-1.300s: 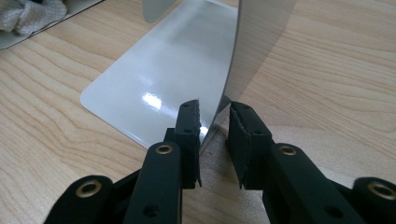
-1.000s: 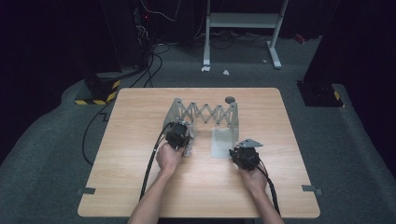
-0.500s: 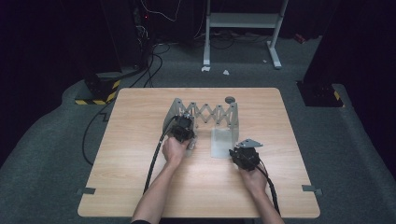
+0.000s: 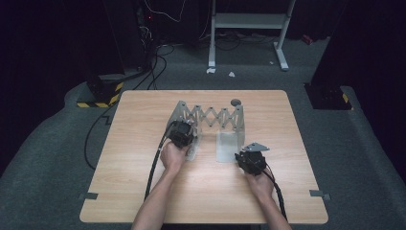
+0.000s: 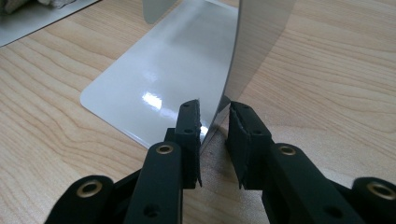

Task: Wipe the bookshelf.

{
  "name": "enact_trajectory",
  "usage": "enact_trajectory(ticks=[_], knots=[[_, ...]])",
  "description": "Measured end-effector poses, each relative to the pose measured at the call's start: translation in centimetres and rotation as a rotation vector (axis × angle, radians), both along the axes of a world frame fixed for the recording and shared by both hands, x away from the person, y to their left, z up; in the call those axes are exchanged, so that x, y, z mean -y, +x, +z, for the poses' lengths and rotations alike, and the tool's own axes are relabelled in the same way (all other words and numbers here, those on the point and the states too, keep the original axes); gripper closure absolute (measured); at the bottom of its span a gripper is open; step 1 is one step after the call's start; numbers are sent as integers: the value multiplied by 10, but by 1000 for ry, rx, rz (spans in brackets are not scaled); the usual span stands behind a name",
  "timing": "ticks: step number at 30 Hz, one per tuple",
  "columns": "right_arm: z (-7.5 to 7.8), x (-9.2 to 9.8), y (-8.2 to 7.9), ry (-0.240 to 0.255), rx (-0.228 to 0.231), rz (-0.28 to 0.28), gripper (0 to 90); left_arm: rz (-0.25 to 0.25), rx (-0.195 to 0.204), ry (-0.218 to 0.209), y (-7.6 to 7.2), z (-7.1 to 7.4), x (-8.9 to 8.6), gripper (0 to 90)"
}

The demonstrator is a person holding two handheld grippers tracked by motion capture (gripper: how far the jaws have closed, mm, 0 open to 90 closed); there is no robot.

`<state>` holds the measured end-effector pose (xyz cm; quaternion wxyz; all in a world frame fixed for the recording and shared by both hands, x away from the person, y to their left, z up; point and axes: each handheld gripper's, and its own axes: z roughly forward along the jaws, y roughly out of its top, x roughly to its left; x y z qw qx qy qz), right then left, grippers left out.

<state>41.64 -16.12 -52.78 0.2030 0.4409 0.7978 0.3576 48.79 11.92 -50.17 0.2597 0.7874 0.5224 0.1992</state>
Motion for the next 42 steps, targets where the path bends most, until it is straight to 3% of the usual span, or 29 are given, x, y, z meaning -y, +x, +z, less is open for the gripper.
enact_trajectory(ticks=[10, 22, 28, 42], knots=[[0, -1, 0, -5, 3, -1, 743, -10, 24, -15, -31, -3, -7, 817], [0, -1, -1, -6, 5, -1, 743, 7, 20, 5, 4, -2, 3, 816], [0, -1, -1, -5, 5, 1, 746, 8, 21, 6, 8, -3, 1, 813], [0, -1, -1, -5, 5, -2, 746, -26, 24, -31, -26, -5, -11, 817]])
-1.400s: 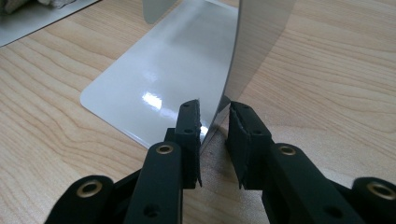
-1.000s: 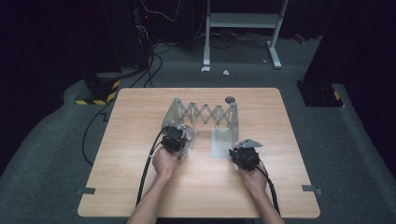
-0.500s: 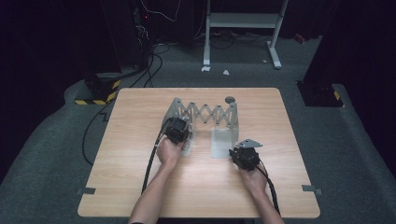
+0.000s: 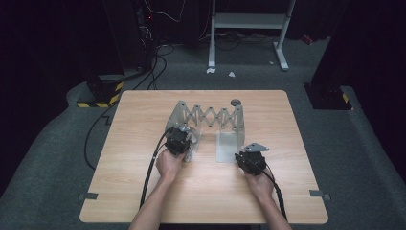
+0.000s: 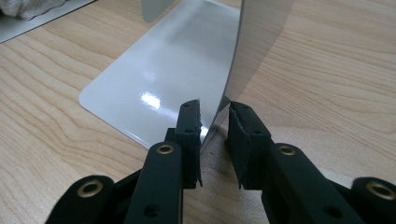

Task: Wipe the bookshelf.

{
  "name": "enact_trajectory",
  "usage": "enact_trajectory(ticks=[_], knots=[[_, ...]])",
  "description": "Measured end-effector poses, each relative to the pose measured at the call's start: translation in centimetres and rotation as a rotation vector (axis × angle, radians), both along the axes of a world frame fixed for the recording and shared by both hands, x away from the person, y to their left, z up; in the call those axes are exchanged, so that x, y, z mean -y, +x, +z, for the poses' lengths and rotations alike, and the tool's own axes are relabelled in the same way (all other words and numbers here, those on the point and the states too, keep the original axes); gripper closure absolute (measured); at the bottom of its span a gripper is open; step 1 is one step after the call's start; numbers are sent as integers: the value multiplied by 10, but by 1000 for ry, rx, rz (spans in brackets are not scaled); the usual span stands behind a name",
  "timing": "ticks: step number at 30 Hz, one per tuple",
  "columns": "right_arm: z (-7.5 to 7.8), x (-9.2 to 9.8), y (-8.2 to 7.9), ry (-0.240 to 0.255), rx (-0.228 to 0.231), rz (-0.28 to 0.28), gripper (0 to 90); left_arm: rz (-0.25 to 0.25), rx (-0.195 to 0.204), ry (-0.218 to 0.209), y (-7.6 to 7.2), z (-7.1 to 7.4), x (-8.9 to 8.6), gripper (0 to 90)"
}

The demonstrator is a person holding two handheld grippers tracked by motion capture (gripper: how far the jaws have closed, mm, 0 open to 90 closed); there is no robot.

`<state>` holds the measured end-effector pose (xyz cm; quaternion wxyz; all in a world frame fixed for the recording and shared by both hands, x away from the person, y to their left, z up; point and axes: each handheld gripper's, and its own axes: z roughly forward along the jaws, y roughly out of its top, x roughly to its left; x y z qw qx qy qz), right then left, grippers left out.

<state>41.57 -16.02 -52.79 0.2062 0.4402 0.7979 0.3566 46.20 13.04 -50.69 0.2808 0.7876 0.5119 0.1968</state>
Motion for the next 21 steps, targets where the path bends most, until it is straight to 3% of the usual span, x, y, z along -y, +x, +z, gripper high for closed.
enact_trajectory(ticks=[8, 21], knots=[[0, 0, 0, 0, 0, -1, 745, -25, 1, -14, -18, -1, -1, 817], [0, 0, 0, 0, -1, -2, 746, -80, -3, -39, -13, -1, 14, 816]])
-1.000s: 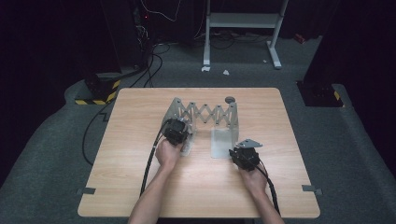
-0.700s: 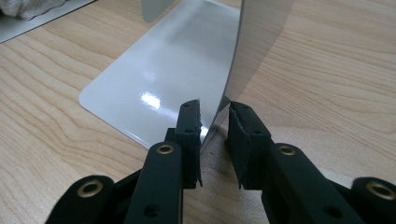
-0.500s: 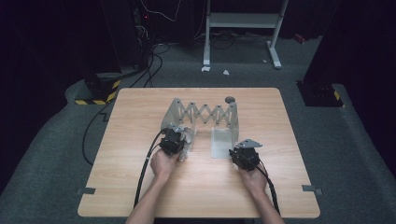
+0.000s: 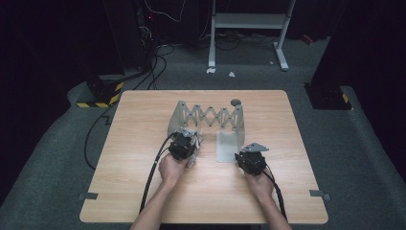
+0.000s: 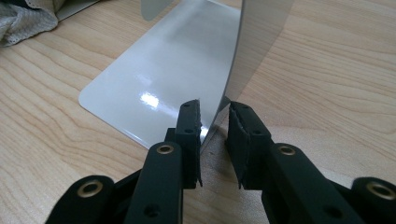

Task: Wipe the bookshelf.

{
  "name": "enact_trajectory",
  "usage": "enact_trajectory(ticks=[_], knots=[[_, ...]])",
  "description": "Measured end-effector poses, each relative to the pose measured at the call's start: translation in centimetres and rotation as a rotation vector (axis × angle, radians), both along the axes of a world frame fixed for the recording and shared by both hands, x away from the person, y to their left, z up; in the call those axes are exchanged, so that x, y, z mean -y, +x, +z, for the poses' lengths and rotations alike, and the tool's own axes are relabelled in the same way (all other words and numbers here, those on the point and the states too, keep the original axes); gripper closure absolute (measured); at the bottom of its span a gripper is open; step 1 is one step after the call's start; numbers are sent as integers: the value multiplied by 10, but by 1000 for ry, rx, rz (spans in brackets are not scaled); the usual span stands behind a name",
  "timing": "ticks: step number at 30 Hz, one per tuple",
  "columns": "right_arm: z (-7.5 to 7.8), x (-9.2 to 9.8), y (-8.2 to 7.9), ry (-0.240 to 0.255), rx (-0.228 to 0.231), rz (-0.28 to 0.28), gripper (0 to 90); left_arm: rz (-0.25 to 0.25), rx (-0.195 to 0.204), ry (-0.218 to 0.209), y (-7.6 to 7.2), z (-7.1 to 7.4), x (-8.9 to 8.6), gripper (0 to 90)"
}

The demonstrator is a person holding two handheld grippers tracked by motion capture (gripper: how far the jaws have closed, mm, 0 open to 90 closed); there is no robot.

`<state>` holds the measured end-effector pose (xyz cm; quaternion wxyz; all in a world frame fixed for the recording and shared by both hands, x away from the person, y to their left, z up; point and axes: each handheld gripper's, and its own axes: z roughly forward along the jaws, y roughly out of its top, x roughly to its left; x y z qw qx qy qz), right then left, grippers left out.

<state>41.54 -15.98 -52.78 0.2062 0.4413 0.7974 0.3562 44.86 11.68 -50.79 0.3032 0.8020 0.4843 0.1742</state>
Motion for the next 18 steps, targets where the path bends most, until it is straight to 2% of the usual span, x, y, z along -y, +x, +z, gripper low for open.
enact_trajectory(ticks=[2, 7, 14, 18], knots=[[0, 0, 0, -1, 2, 1, 746, -6, -3, -4, 0, 0, -1, 817], [0, 0, 0, -1, 1, 3, 746, -6, -2, 24, -1, 2, -2, 818], [0, 1, 1, 2, -1, 4, 746, 49, 2, 69, 0, 7, -11, 820], [0, 1, 0, 2, -2, 4, 746, 66, 6, 66, 0, 10, -15, 820]])
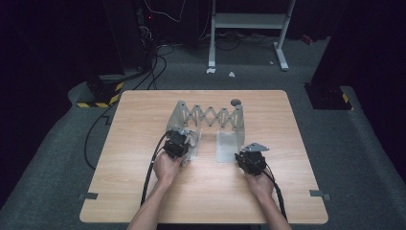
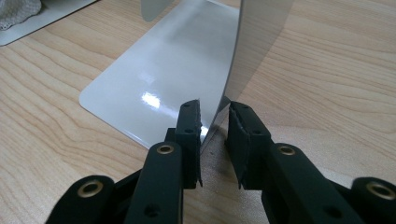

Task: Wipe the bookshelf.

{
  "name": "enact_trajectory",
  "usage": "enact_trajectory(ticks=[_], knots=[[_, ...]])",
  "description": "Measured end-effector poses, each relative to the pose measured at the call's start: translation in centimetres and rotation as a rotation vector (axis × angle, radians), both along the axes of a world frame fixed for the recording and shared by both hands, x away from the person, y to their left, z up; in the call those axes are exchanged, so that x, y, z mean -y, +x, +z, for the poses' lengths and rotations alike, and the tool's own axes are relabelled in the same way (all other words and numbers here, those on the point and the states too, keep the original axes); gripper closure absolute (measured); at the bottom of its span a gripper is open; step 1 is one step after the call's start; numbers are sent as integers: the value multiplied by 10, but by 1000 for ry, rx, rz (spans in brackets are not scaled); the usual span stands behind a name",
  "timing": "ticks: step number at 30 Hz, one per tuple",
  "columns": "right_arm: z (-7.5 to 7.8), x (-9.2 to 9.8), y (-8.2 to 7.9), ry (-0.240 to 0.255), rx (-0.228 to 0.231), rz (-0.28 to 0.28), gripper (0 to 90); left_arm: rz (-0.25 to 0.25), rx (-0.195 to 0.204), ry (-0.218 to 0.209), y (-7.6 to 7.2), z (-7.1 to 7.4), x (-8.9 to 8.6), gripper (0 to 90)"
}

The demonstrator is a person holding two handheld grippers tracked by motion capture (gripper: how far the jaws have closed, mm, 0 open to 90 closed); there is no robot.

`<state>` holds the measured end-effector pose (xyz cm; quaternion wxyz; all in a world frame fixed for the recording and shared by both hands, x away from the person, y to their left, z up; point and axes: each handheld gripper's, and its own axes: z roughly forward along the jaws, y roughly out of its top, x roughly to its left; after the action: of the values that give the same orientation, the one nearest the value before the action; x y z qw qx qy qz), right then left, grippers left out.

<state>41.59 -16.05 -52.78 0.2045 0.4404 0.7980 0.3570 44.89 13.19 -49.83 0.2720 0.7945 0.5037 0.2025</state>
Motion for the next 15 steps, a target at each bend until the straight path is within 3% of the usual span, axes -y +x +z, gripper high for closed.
enact_trajectory(ticks=[2, 15], knots=[[0, 0, 0, -1, 1, 1, 746, 1, -2, 5, 1, 3, -1, 821], [0, 0, 0, -3, 5, 0, 746, 14, 89, 16, -4, 44, -7, 821]])
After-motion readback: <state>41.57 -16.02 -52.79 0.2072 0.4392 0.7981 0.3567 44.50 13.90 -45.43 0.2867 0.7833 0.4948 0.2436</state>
